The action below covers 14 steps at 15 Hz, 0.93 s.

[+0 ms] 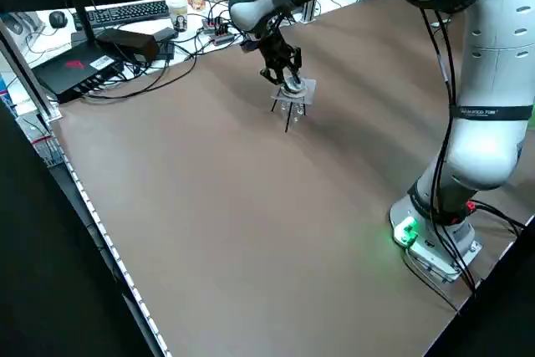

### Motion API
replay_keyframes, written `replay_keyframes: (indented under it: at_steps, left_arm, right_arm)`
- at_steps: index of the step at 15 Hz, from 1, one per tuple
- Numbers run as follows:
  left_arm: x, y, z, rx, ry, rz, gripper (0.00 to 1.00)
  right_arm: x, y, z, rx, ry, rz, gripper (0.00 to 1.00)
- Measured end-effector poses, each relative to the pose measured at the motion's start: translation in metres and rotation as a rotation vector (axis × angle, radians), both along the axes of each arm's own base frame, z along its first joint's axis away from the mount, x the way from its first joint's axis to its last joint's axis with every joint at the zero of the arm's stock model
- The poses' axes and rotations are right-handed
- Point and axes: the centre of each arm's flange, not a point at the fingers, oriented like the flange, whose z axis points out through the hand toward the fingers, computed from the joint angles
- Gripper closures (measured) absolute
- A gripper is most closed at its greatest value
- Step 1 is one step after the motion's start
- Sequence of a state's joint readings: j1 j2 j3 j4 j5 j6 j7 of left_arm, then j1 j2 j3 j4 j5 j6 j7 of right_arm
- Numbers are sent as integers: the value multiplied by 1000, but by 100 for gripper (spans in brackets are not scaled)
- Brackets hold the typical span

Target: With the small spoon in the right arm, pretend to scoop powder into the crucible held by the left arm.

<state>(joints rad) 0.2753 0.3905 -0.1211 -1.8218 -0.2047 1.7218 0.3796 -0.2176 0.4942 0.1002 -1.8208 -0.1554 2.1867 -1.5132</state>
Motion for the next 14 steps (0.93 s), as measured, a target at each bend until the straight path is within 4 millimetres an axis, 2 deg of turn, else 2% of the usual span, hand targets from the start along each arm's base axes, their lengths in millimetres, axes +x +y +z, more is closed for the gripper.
replay_keyframes:
  at_steps: [4, 5, 6, 8, 9, 11, 14]
  left_arm:
    - [0, 1, -5, -2, 6, 2, 64]
    - [1, 1, -6, -1, 4, 3, 69]
    - [1, 2, -5, -1, 3, 3, 69]
    - [3, 2, -4, 0, -2, 3, 84]
    - [4, 2, -2, 0, -6, 3, 85]
    - [6, 3, 1, 2, -14, 4, 93]
    - [7, 5, 3, 2, -17, 8, 94]
  right_arm:
    - [-3, -3, -21, -2, -37, 11, 28]
    - [-6, -10, -29, -2, -53, 4, 32]
    - [-8, -13, -32, -2, -60, 1, 33]
    - [-11, -21, -38, 0, -83, 0, 34]
    - [-13, -25, -42, 2, -94, 6, 36]
    - [-18, -33, -52, 6, -113, 21, 37]
    - [-23, -36, -64, 13, -109, 35, 40]
